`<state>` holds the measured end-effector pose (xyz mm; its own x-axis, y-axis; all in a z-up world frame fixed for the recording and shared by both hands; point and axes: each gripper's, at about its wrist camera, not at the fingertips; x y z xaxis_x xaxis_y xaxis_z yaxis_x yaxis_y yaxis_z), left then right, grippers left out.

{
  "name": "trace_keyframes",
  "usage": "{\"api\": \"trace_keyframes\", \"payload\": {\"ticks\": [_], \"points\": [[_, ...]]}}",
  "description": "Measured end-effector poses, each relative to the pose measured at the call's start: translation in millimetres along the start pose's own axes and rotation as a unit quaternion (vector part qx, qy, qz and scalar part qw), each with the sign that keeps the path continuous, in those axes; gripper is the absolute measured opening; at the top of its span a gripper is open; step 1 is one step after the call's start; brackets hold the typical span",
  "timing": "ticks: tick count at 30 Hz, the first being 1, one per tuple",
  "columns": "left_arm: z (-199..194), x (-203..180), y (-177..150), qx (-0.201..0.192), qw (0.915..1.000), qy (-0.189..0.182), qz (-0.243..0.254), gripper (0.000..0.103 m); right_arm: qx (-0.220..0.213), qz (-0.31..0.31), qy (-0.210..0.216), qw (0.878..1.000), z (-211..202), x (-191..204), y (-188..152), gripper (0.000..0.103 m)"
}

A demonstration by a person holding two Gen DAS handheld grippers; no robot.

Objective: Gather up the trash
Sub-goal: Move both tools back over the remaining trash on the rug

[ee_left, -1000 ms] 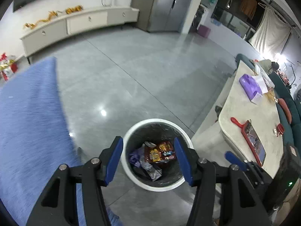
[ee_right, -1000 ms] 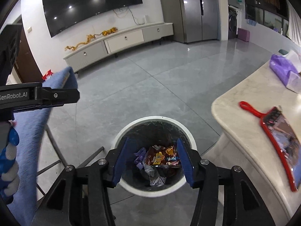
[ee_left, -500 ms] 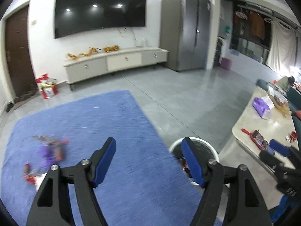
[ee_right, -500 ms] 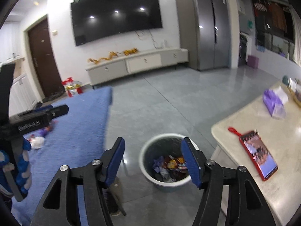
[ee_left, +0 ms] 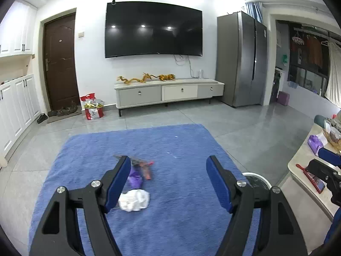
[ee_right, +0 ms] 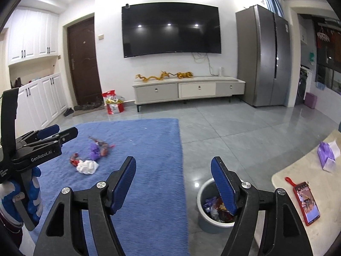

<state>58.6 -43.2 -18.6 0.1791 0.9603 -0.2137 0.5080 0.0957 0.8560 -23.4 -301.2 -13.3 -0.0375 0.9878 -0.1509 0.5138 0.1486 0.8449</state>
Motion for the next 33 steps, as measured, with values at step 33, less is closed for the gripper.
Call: {"api": "trace_keyframes", "payload": {"ticks": [33], "points": [[78.2,203.9,-42.6,0.136,0.9824,0.053,-0.117,0.072,0.065,-0.070,0.176,0.980,128.7,130.8,23.2,0.059]]}}
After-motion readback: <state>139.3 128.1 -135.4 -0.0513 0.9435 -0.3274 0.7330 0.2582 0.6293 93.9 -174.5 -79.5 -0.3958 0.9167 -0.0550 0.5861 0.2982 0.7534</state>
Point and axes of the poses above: each gripper's, at about its wrist camera, not at the fingertips, and z roughly the way its jaws point, x to its left, y to its top, and after that the axes turned 13 degrees about -z, right-handed
